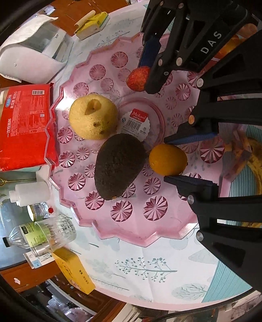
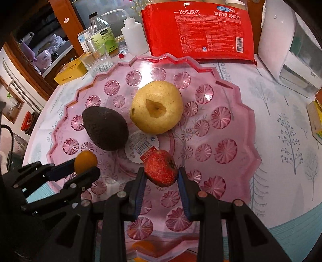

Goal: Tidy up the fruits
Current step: 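Carry kumquat and red fruit into the pink bowl and open both tools, then withdraw both tools from the bowl back over the table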

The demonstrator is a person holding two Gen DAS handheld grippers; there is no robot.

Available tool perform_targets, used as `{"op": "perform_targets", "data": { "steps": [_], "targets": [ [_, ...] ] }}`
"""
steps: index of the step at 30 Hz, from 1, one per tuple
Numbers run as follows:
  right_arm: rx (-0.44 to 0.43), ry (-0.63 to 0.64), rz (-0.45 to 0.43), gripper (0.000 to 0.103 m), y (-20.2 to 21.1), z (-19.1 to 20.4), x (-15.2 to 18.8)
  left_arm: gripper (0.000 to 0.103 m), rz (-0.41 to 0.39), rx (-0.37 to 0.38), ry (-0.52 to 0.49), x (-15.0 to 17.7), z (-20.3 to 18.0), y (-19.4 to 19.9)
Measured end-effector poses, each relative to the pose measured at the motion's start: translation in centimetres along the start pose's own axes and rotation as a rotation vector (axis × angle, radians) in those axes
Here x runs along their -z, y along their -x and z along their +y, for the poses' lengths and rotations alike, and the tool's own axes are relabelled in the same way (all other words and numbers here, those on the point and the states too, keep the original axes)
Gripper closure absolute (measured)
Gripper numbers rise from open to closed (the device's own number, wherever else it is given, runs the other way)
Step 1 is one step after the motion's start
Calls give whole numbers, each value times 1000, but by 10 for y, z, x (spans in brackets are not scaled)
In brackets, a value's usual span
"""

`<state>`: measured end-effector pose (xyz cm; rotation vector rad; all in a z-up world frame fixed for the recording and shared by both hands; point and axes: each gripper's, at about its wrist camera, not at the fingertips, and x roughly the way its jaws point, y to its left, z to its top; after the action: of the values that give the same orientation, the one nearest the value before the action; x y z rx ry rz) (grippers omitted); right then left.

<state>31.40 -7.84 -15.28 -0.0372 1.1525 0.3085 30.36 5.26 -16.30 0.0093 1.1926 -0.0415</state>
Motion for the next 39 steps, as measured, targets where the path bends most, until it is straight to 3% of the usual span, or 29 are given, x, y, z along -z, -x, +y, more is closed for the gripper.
{"op": "perform_targets", "data": {
  "steps": [2,5,11,19,39],
  "targets": [
    [-11,-11,0,69,0,-1,2,53,-22,-5,-10,2,-3,5],
    [-8,-16,-17,69,5,-4,6,41,-62,-49,-24,4,-5,12],
    [-4,4,-38,69,15,-7,12,25,-102,-44,-30,10,-3,28],
    [-34,-16,-48,67,32,-9,21,23,-146,-72,-39,22,-6,52],
    [-48,-20,-158,67,121,-7,53,18,-248,-111,13,70,-6,147]
  ]
}}
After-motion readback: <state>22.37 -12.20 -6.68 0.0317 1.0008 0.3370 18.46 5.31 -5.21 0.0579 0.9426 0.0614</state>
